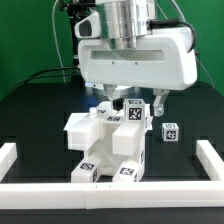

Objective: Assemble chair

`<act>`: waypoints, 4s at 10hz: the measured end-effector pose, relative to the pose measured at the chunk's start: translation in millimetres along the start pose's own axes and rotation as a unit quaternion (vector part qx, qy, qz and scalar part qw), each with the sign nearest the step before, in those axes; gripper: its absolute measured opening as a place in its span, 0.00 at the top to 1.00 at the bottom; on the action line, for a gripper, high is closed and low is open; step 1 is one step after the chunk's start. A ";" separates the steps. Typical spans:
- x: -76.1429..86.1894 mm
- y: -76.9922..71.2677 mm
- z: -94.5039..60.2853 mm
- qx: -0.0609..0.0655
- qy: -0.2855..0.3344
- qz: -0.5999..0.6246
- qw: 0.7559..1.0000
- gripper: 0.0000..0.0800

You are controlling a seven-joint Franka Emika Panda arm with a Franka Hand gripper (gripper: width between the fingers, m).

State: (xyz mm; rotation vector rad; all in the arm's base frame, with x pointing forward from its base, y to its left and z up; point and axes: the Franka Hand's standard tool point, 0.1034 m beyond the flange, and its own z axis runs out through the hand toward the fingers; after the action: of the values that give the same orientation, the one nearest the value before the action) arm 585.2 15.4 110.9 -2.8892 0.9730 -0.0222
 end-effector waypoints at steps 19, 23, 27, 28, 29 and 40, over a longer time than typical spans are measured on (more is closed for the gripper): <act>3.8 -6.5 -1.0 0.008 0.017 0.220 0.975 0.64; 8.3 -1.0 -2.7 0.008 0.010 0.284 0.959 0.64; 7.8 -3.6 -3.6 0.006 0.006 0.361 0.932 0.64; 6.6 -5.5 -3.4 0.009 0.003 0.397 0.918 0.64; 5.6 -6.8 -3.3 0.010 0.002 0.425 0.905 0.64; 36.3 34.5 -8.9 -0.007 -0.004 0.495 0.869 0.64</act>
Offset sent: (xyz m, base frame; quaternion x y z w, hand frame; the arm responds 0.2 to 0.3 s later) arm 0.0056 0.0064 0.0033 0.0273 0.0353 -0.2389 0.9700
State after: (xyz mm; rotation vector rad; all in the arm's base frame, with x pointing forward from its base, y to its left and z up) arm 592.9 -34.6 116.0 -2.0393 2.2868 0.0693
